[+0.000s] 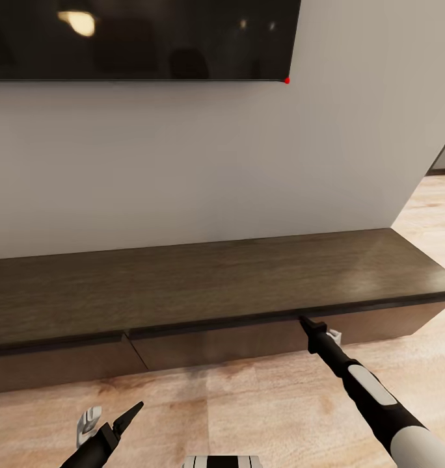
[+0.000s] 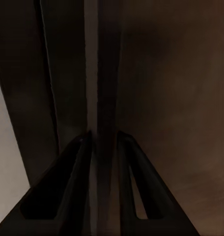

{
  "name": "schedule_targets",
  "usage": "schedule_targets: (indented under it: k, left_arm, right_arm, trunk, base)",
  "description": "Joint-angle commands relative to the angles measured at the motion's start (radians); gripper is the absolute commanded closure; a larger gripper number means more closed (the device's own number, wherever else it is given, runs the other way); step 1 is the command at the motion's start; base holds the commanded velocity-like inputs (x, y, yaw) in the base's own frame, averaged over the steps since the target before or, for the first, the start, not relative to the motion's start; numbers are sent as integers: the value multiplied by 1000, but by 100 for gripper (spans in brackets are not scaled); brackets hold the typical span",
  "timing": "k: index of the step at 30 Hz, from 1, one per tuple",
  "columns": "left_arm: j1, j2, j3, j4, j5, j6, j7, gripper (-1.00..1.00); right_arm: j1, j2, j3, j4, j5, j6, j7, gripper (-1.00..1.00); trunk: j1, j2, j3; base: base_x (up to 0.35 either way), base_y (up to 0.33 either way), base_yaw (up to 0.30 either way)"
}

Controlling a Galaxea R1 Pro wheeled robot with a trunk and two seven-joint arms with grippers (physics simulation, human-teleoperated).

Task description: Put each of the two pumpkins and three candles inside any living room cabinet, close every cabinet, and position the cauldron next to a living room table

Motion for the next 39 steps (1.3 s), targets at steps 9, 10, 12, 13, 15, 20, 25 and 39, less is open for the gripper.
schedule_targets:
  k: [9, 10, 12, 13, 15, 20, 25, 39]
  left_arm:
    - [0, 1, -1, 0, 11, 9, 0, -100]
    - [0, 1, -1, 0, 11, 9, 0, -100]
    - [0, 1, -1, 0, 11, 9, 0, -100]
    - [0, 1, -1, 0, 11, 9, 0, -100]
    - [0, 1, -1, 0, 11, 8, 0, -100]
    - [0, 1, -1, 0, 11, 8, 0, -100]
    - [0, 1, -1, 0, 11, 8, 0, -100]
    - [0, 1, -1, 0, 11, 8, 0, -100]
  right_arm:
    - [0, -2, 26, -4, 3, 1, -1, 100]
    - [0, -2, 26, -4, 3, 1, -1, 100]
    - [0, -2, 26, -4, 3, 1, -1, 100]
    - [1, -2, 26, -4, 3, 1, -1, 100]
    - [0, -2, 26, -4, 3, 1, -1, 100]
    - [0, -2, 26, -4, 3, 1, -1, 100]
    - [0, -2, 27, -4, 4, 3, 0, 100]
    - [0, -2, 26, -2, 4, 0, -2, 100]
  trunk:
    - [0, 0, -1]
    - [0, 0, -1]
    - [0, 0, -1]
    - [0, 0, -1]
    - [0, 0, -1]
    - [0, 0, -1]
    - [0, 0, -1]
    - [0, 0, -1]
  base:
    - [0, 0, 0]
    - [0, 0, 0]
    - [0, 0, 0]
    - [0, 0, 0]
    - [0, 0, 0]
    - [0, 0, 0]
    - [0, 0, 0]
    - [0, 0, 0]
